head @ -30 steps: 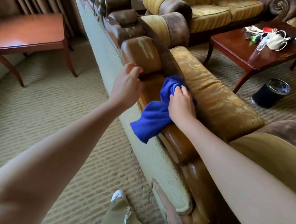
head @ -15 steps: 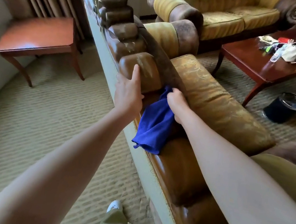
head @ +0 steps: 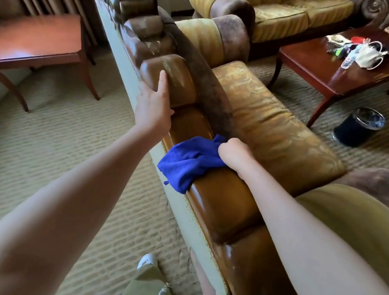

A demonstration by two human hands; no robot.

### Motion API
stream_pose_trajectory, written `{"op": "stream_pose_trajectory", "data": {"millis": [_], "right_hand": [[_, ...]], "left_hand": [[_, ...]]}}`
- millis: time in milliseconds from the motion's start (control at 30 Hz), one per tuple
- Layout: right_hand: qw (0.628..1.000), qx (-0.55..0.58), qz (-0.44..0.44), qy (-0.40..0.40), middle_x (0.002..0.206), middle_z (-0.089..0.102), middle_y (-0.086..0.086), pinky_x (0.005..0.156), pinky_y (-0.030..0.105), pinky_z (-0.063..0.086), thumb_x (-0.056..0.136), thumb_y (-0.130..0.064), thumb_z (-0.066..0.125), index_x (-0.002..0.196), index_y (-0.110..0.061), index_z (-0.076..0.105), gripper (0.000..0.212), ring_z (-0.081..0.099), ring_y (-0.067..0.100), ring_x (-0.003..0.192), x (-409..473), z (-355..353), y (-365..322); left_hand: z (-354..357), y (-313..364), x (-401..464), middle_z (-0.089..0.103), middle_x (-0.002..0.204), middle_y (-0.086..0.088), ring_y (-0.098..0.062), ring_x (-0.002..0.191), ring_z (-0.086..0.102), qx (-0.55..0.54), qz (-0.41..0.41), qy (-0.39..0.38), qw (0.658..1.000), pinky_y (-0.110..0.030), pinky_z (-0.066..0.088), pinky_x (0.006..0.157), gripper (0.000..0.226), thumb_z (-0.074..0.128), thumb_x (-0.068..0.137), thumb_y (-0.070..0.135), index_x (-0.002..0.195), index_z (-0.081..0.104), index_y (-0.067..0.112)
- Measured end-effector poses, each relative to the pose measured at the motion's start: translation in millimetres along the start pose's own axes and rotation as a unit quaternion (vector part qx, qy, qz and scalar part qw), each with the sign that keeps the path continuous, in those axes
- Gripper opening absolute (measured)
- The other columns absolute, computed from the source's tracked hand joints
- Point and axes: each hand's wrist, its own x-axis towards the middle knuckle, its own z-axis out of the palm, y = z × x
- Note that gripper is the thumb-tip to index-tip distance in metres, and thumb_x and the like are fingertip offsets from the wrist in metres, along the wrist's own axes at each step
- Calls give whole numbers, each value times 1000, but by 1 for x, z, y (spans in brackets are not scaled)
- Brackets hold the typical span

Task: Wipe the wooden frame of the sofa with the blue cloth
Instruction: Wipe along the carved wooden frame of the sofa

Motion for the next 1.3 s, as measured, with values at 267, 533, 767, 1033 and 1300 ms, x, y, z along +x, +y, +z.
{"op": "stream_pose_trajectory", "data": {"millis": [267,533,767,1033,1300], "right_hand": [[985,97,-141,-9,143,37,23,97,30,31,103,-26,31,135,2,34,43,38,33,130,19,6,-60],[989,85,-93,-75,149,33,17,112,36,24,100,-44,24,144,-4,33,60,33,29,136,28,0,-31],[995,-5,-48,-82,135,47,20,98,38,36,97,-38,23,136,-3,45,57,47,33,119,-4,-8,23],[999,-16,-25,-21,136,48,23,98,35,36,95,-43,27,131,-4,51,58,46,36,123,-46,-22,78],[990,98,-64,85,93,55,12,81,36,40,92,-34,39,73,-15,44,28,49,31,90,-80,-12,86]], "left_hand": [[1,-8,4,23,140,-30,-44,118,44,3,25,0,1000,-50,44,96,82,57,89,5,151,6,22],[0,0,0,18,144,-30,-42,123,38,30,15,-2,999,-49,44,96,85,57,89,3,151,2,21],[0,0,-9,23,142,-28,-44,122,39,-11,12,6,1000,-47,39,97,79,57,90,5,151,9,22],[56,25,-93,39,133,-25,-40,117,44,-122,73,89,986,-44,39,101,58,38,79,-3,136,43,8],[52,31,-117,61,99,-9,-27,96,53,-120,200,-33,972,-40,43,88,39,35,88,28,103,66,11]]}}
